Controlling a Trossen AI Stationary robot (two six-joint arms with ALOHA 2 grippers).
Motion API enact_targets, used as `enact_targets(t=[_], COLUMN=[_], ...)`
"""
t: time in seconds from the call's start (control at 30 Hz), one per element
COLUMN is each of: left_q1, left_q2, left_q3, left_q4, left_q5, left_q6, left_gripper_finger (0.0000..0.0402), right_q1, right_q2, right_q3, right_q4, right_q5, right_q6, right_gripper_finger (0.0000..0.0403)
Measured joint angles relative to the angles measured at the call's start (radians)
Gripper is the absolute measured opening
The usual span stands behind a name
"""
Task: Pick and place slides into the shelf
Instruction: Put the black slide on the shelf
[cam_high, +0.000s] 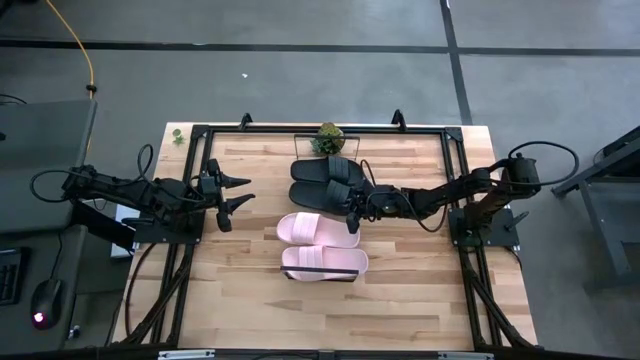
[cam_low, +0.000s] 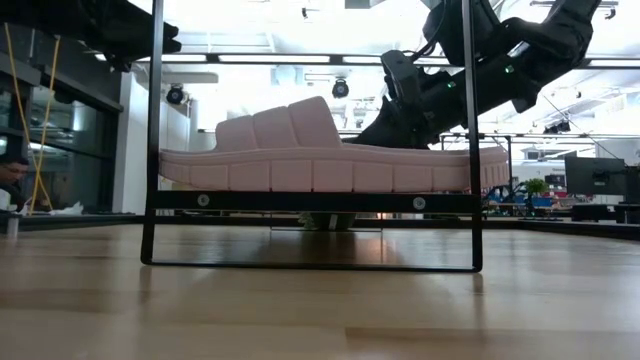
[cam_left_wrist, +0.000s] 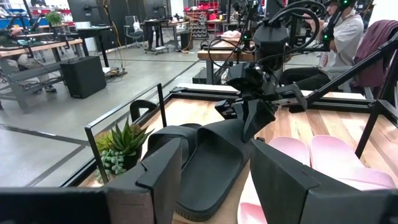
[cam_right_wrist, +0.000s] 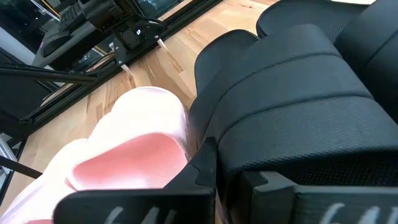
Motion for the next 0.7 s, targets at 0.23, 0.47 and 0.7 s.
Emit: enact_targets(t=[0.23, 0.47, 0.7], left_q1=[0.000, 0.000, 0.000], left_q2=[0.000, 0.000, 0.000], left_q3=[0.000, 0.000, 0.000], left_q4=[0.000, 0.000, 0.002], left_q5=[0.000, 0.000, 0.000], left_q6=[0.000, 0.000, 0.000], left_gripper_finger=[0.0172, 0.0172, 0.0172], right_q1=[0.000, -0.001, -0.018], right_q2=[0.000, 0.000, 0.000], right_q3=[0.000, 0.000, 0.000], right_q4=[0.000, -0.004, -0.037], right_q5=[0.000, -0.019, -0.035], right_q6=[0.000, 0.018, 0.025], right_gripper_finger=[0.0050, 0.0117, 0.0163])
